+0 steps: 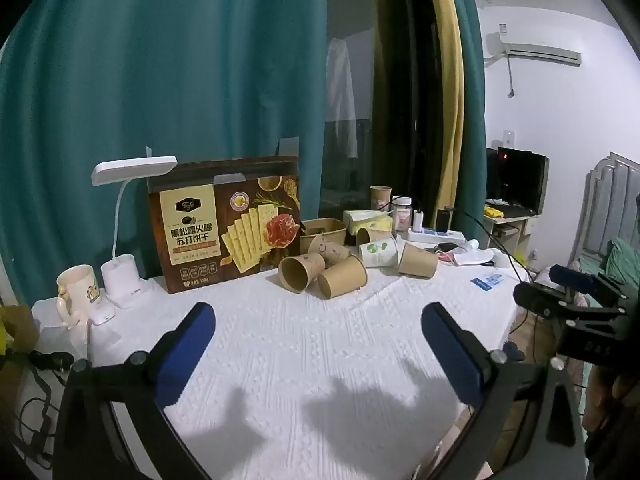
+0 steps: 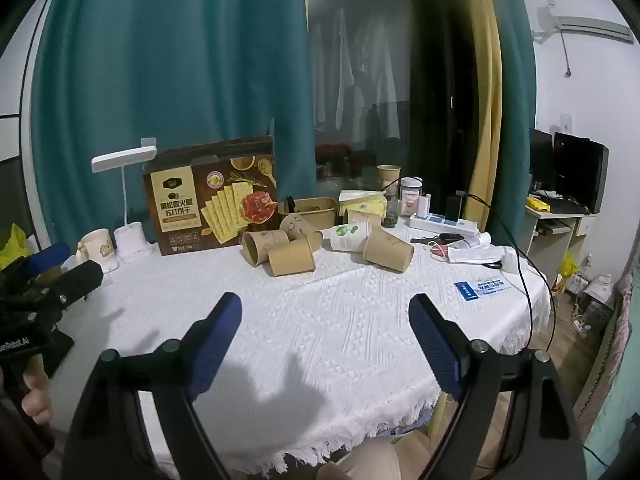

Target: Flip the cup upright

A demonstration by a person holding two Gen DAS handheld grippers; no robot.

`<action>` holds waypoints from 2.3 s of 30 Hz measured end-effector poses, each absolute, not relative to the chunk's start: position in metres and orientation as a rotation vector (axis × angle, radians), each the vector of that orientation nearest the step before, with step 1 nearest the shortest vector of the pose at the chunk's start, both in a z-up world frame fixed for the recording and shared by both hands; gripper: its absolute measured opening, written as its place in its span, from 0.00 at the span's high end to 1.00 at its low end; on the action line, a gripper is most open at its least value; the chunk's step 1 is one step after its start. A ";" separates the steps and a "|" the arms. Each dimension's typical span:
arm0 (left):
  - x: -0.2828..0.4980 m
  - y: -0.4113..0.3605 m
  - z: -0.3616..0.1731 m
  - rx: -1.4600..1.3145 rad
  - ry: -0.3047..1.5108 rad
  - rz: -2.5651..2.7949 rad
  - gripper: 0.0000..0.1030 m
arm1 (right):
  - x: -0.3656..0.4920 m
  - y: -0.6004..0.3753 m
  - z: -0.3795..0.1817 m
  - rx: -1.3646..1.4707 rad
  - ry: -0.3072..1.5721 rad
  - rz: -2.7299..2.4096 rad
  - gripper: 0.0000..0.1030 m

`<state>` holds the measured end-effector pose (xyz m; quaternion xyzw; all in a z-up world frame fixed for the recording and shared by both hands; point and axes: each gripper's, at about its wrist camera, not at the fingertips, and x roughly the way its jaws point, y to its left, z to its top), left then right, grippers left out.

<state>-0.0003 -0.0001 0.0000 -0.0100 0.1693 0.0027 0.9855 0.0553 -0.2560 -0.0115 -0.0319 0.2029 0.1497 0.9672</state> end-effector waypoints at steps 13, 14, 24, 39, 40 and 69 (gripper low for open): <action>0.000 0.000 0.000 -0.026 0.346 0.007 0.00 | 0.056 -0.254 -0.014 -0.070 0.407 0.300 0.19; 0.000 0.000 0.000 -0.026 0.345 0.007 0.00 | 0.056 -0.255 -0.012 -0.068 0.409 0.300 0.19; 0.000 0.000 -0.001 -0.031 0.346 0.007 0.00 | 0.054 -0.256 -0.010 -0.072 0.407 0.301 0.19; 0.000 0.001 -0.002 -0.042 0.341 0.007 0.00 | 0.055 -0.247 -0.008 -0.075 0.407 0.300 0.19; 0.000 0.001 -0.002 -0.042 0.341 0.006 0.00 | 0.055 -0.248 -0.008 -0.074 0.407 0.300 0.19; -0.006 0.000 0.002 -0.058 0.330 0.003 0.00 | 0.052 -0.243 -0.005 -0.081 0.404 0.302 0.19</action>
